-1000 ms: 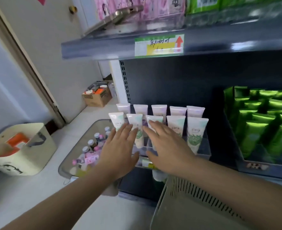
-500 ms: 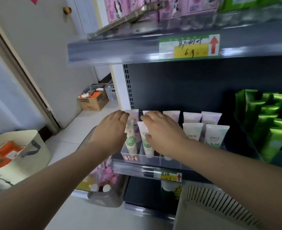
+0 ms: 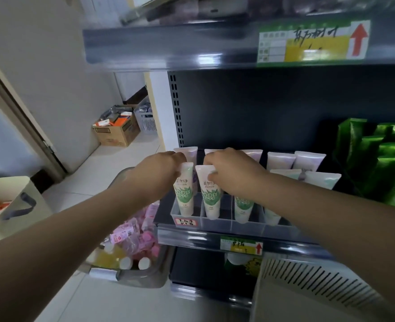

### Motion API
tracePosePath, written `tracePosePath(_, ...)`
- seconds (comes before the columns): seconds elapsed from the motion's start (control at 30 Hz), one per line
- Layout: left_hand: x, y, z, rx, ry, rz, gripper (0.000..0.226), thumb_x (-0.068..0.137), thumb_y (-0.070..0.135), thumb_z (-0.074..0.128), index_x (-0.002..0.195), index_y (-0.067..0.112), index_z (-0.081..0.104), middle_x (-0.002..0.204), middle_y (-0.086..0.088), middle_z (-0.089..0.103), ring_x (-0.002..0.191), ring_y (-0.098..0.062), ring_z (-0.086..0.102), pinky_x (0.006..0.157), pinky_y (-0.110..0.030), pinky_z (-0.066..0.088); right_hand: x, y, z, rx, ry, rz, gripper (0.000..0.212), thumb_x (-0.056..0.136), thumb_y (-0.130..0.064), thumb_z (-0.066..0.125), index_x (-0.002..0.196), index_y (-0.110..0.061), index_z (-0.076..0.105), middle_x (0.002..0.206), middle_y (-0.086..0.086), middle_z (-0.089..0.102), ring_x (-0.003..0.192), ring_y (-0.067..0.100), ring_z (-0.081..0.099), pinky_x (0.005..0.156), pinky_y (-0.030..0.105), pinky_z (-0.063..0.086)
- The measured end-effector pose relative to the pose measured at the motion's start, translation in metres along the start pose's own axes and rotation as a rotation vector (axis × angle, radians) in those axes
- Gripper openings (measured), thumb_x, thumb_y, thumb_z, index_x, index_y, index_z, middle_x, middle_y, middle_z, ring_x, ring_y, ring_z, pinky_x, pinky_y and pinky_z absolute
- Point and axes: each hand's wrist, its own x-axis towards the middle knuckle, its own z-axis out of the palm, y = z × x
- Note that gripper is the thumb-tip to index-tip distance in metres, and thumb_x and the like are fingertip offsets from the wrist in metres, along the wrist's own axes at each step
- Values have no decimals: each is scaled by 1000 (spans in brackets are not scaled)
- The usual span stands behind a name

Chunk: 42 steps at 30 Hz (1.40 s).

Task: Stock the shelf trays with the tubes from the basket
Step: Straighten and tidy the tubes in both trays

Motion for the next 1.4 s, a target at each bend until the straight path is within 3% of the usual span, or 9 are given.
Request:
tracePosePath(0.23,-2,-5,-2,-16,-2,24,29,95,18,51,124,16,52,114,-8,62,100,-26,60,84,-34,49,-4,-1,1,58,24,33,10,88,-18,56,97,-16,59,100,5,62,90,25,57,72,33,49)
tracePosePath(0.63,-5,-6,1,3,28,72,36,95,20,49,131,21,48,116,-4,60,100,-22,58,84,-31,48,-12,3,3,64,78,75,15,89,-21,53,102,-17,58,99,5,61,85,22,55,66,29,44)
tracePosePath(0.9,-3,-8,-4,-125,76,63,40,91,31,51,131,26,48,123,3,60,103,-18,60,85,-26,47,-13,6,-3,170,127,56,26,89,-41,54,103,-21,62,100,-3,68,91,17,62,80,37,53)
tracePosePath(1.03,11,-12,-16,-280,212,28,34,92,24,50,125,20,56,124,2,61,105,-15,59,84,-23,44,-2,16,-22,292,214,24,17,91,-28,56,103,-20,63,101,-6,68,92,11,62,84,32,52)
tracePosePath(1.1,24,-17,-22,-297,225,14,33,93,20,50,125,20,57,126,3,61,109,-14,59,91,-24,46,9,24,-30,302,212,14,16,89,-21,58,104,-19,65,103,-4,68,94,11,62,86,30,50)
tracePosePath(1.23,48,-28,-24,-293,22,-15,35,92,20,56,127,21,56,126,4,62,113,-12,59,101,-30,46,29,37,-32,249,131,24,25,85,-19,65,110,-16,66,110,-1,68,101,12,61,93,31,49)
tracePosePath(1.4,64,-25,-19,-340,-162,-25,34,84,18,68,117,18,64,114,4,66,105,-12,61,94,-23,46,43,40,-23,195,9,30,30,82,-20,71,111,-16,67,107,0,69,95,13,63,88,31,52)
